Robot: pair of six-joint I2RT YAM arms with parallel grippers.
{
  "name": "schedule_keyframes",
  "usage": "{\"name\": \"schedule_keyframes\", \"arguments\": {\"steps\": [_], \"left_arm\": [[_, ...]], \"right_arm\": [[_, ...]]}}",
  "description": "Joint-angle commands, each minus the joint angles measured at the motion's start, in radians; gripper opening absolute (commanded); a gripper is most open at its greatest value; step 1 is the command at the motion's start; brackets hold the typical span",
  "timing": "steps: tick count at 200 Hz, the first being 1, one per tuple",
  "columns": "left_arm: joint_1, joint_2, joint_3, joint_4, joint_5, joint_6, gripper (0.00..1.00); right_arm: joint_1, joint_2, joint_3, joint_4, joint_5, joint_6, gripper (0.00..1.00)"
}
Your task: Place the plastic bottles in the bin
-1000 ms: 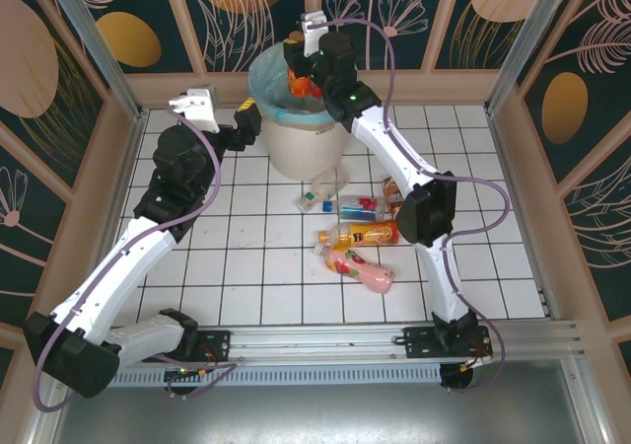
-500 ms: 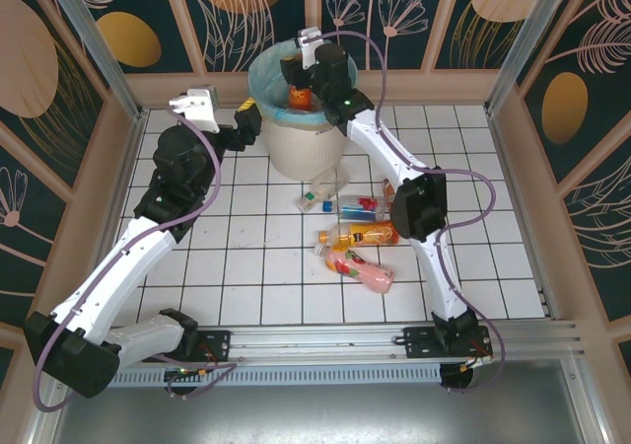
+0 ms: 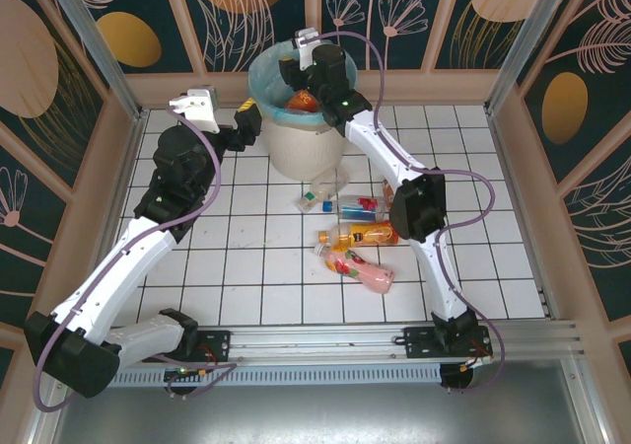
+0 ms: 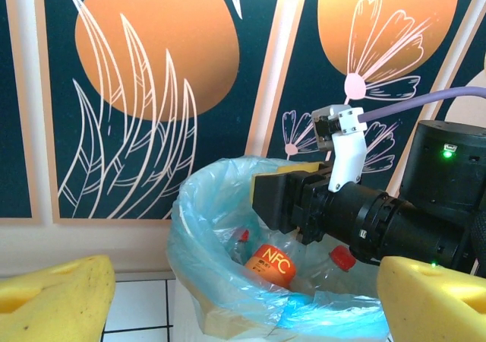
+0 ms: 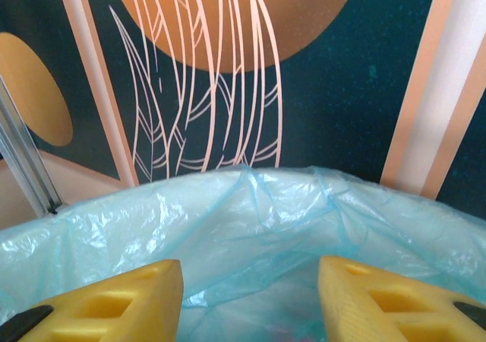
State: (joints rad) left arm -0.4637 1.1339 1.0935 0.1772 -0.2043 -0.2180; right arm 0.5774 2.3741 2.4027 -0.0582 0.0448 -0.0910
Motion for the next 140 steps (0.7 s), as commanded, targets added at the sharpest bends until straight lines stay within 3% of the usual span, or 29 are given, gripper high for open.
{"name": "schedule_keyframes", "arguments": {"steps": [1, 41, 66, 116, 140], "left_arm": [[0.007, -0.001, -0.008, 0.035, 0.018, -0.003, 0.89], [0.006, 0.021, 0.020, 0.003, 0.054, 0.004, 0.89], [0.007, 0.034, 0.059, -0.041, 0.097, 0.014, 0.89], [0.007, 0.061, 0.135, -0.165, 0.197, -0.025, 0.88], [0.006, 0.054, 0.099, -0.252, 0.307, -0.094, 0.86]], "right_arm": [[0.006, -0.066, 0.064, -0.082, 0.006, 0.045, 0.49], [0.008, -0.122, 0.177, -0.232, -0.025, 0.132, 0.51], [0.012, -0.228, 0.140, -0.305, -0.057, 0.178, 0.51], [0.105, -0.534, -0.192, -0.427, -0.058, 0.123, 0.51], [0.212, -0.707, -0.453, -0.472, 0.058, 0.061, 0.52]]}}
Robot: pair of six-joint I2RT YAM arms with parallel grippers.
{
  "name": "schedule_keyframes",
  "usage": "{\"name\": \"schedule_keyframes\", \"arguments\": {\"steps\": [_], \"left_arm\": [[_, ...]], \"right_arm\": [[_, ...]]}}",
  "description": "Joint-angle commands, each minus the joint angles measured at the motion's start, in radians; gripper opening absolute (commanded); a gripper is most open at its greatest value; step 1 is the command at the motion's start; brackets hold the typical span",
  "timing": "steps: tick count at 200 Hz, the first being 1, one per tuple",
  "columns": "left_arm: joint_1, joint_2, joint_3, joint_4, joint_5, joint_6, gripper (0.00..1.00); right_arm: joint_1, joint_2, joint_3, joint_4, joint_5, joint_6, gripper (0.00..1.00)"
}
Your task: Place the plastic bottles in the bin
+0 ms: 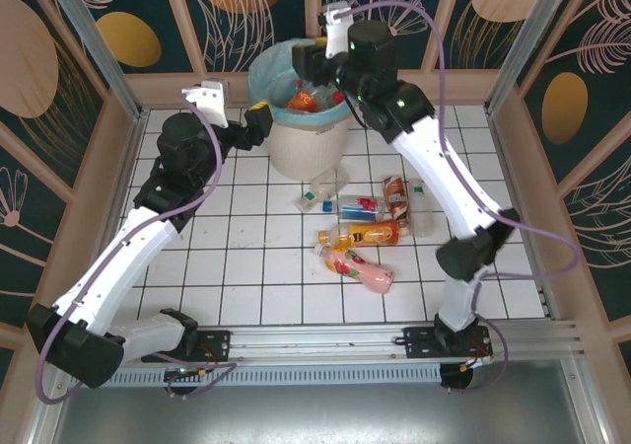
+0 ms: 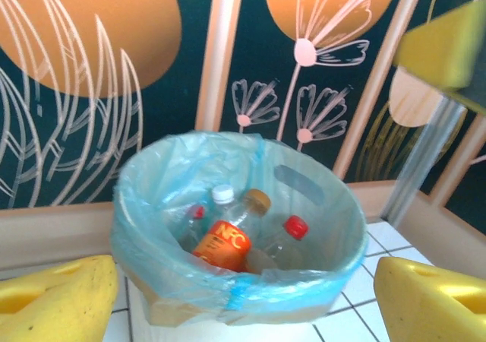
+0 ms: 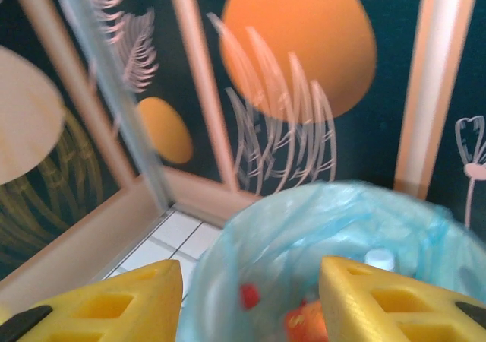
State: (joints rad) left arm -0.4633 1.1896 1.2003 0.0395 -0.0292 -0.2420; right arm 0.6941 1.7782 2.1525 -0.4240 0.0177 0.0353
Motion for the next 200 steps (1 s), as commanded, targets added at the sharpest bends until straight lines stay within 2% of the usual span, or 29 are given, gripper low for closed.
{"name": "schedule_keyframes", "arguments": {"steps": [1, 40, 58, 93, 120, 148, 200], "left_arm": [[0.006, -0.002, -0.010, -0.118, 0.139, -0.073, 0.86], [0.005, -0.025, -0.191, -0.176, 0.341, -0.223, 0.81], [0.004, -0.043, -0.298, -0.179, 0.356, -0.291, 0.81], [0.005, -0.019, -0.433, -0.164, 0.407, -0.391, 0.80], [0.004, 0.003, -0.511, -0.117, 0.445, -0.459, 0.80], [0.003, 0.015, -0.569, -0.080, 0.479, -0.510, 0.80], [0.003, 0.050, -0.591, -0.085, 0.517, -0.525, 0.81]], "right_arm": [[0.102, -0.118, -0.218, -0.107, 0.087, -0.067, 0.52], [0.262, -0.362, -0.670, -0.157, 0.119, -0.050, 0.54], [0.306, -0.432, -0.817, -0.192, 0.142, 0.019, 0.54], [0.344, -0.522, -1.016, -0.236, 0.108, 0.128, 0.53], [0.352, -0.545, -1.117, -0.253, 0.077, 0.179, 0.53], [0.358, -0.531, -1.178, -0.294, 0.088, 0.224, 0.64], [0.369, -0.452, -1.161, -0.335, 0.140, 0.255, 0.70]]}}
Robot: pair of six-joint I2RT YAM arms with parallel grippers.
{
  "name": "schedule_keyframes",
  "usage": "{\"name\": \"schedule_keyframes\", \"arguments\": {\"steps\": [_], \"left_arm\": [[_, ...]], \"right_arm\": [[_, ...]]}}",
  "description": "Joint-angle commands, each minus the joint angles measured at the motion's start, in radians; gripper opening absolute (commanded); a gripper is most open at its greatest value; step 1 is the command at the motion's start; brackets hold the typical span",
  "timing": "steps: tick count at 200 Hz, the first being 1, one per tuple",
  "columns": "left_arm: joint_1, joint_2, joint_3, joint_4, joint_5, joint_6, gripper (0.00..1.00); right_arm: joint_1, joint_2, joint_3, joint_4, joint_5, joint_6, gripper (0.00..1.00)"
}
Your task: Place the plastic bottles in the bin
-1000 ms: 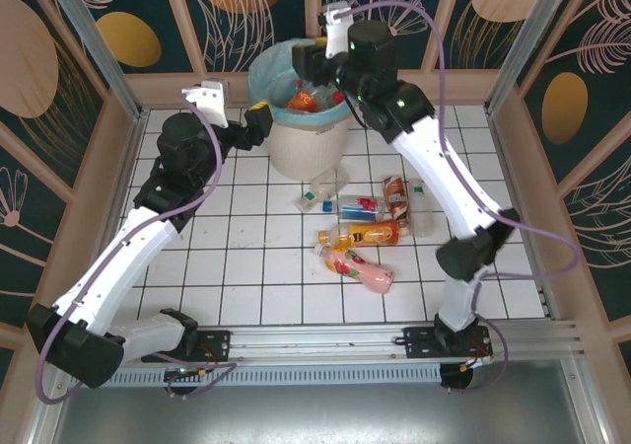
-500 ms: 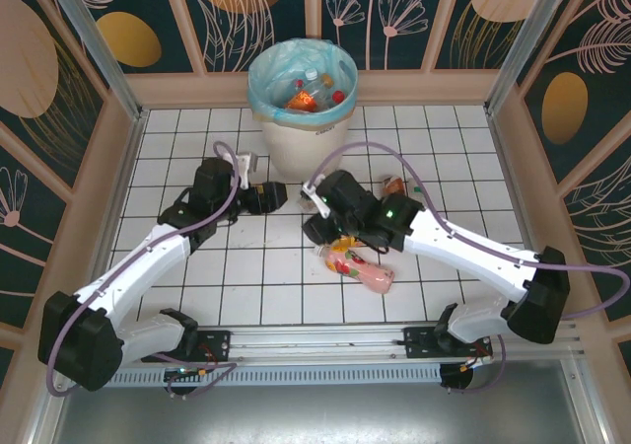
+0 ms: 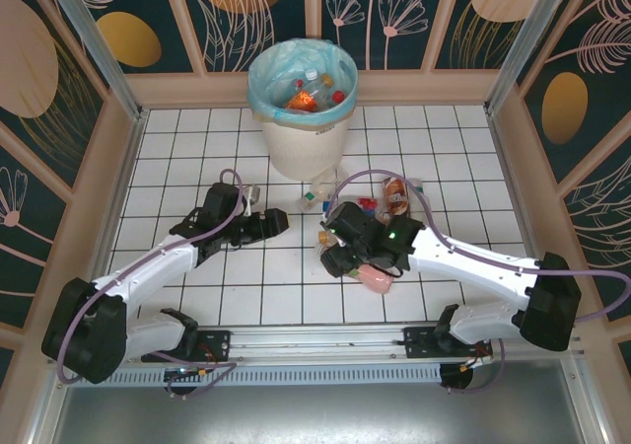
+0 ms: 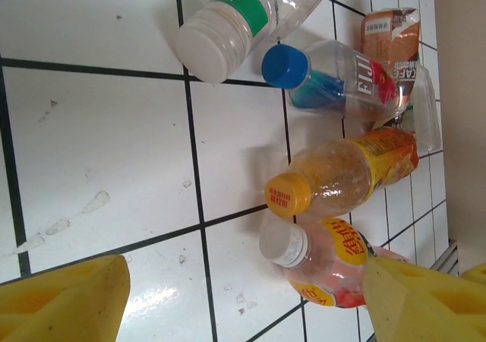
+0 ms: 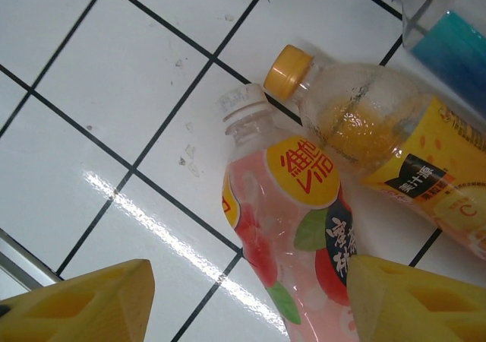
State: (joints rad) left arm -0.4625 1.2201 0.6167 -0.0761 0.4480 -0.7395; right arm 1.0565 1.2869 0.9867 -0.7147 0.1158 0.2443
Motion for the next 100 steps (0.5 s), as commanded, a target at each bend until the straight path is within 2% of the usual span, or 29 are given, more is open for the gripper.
{"name": "schedule_keyframes", "arguments": {"steps": [1, 52, 100], "left_arm": [[0.002, 0.020, -0.007, 0.029, 0.041, -0.028, 0.81], [0.002, 0.044, 0.005, -0.005, 0.041, -0.009, 0.81], [0.002, 0.056, 0.016, -0.003, 0.025, -0.014, 0.81]], "right_arm": [[0.007, 0.042, 0.004, -0.046, 0.041, 0.047, 0.70], [0.027, 0.170, 0.089, -0.167, 0.058, 0.105, 0.79], [0.031, 0.261, 0.073, -0.196, 0.080, 0.068, 0.81]]}}
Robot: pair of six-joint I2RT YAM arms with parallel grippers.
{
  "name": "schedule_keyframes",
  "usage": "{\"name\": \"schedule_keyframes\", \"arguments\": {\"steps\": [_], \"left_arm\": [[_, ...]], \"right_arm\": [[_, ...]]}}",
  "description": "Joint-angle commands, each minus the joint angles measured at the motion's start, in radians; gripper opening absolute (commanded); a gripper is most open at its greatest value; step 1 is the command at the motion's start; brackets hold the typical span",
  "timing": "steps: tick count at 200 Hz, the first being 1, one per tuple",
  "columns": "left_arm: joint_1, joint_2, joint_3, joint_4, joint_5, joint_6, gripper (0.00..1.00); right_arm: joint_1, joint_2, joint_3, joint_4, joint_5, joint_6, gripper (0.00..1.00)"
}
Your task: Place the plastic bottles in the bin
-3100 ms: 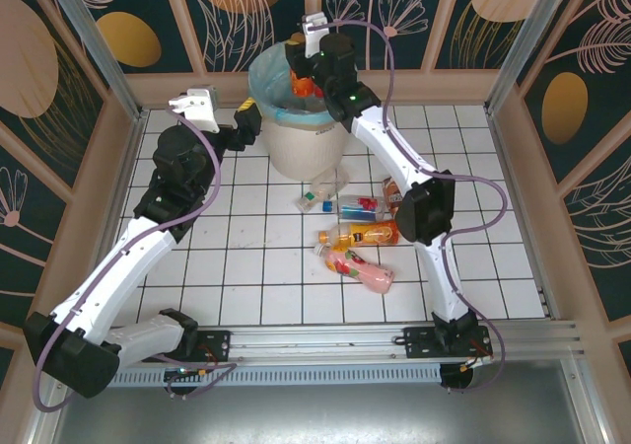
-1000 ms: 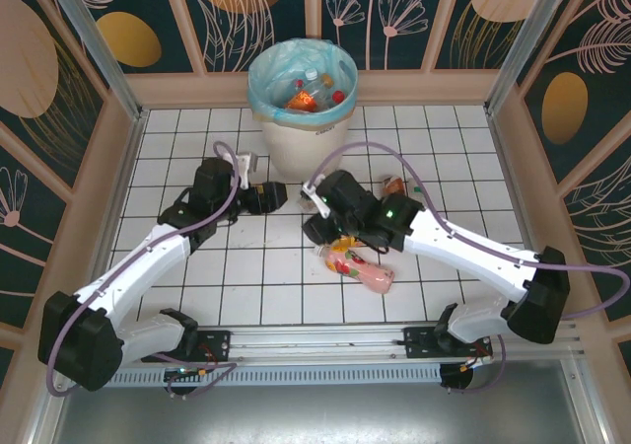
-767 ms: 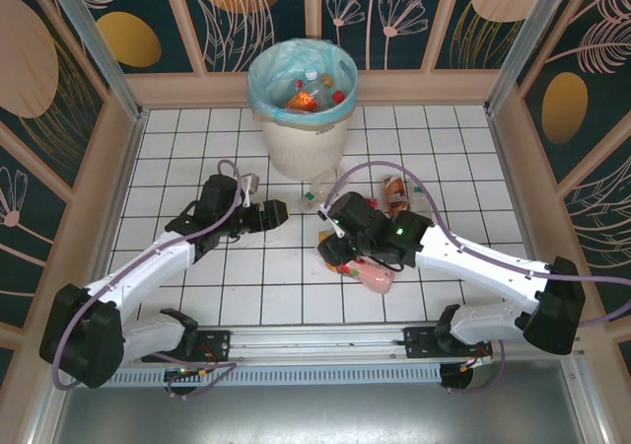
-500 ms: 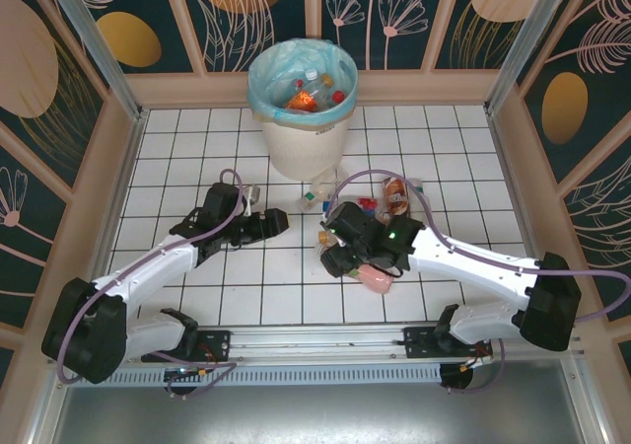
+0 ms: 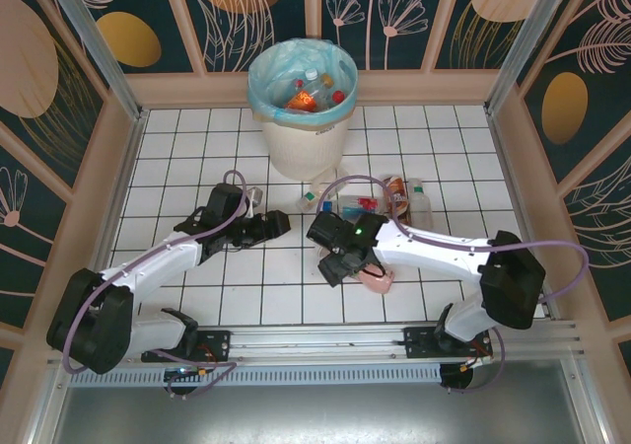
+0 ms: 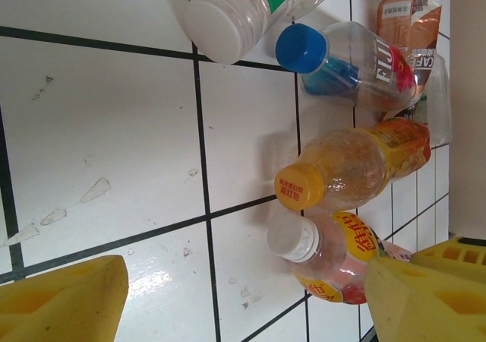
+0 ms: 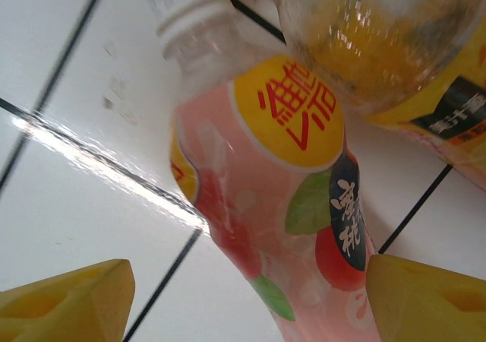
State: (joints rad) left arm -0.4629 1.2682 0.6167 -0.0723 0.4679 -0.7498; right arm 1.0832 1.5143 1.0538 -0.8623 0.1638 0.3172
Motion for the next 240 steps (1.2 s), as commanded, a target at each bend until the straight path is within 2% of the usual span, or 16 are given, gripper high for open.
{"name": "schedule_keyframes", "arguments": {"steps": [1, 67, 129, 154, 184, 209, 240], "left_arm": [[0.003, 0.007, 0.017, -0.007, 0.005, -0.003, 0.81], [0.003, -0.013, 0.008, -0.017, -0.003, -0.005, 0.82], [0.003, -0.041, 0.016, -0.023, -0.013, -0.013, 0.82], [0.003, -0.064, 0.035, -0.030, -0.016, -0.017, 0.82], [0.003, -0.103, 0.065, -0.039, -0.011, -0.023, 0.84], [0.003, -0.129, 0.145, -0.093, 0.010, 0.021, 0.87], [0.003, -0.167, 0.229, -0.065, 0.115, 0.031, 0.88]], "right_arm": [[0.005, 0.035, 0.004, -0.046, 0.032, -0.006, 0.81], [-0.009, 0.122, -0.035, 0.040, 0.060, -0.040, 0.81], [-0.010, 0.148, -0.059, 0.140, 0.006, -0.067, 0.77], [-0.011, 0.145, -0.061, 0.156, -0.002, -0.068, 0.69], [-0.007, 0.090, -0.054, 0.184, -0.029, -0.065, 0.57], [-0.003, 0.003, -0.043, 0.235, -0.059, -0.058, 0.54], [-0.001, -0.127, -0.048, 0.373, -0.106, -0.056, 0.52]]}}
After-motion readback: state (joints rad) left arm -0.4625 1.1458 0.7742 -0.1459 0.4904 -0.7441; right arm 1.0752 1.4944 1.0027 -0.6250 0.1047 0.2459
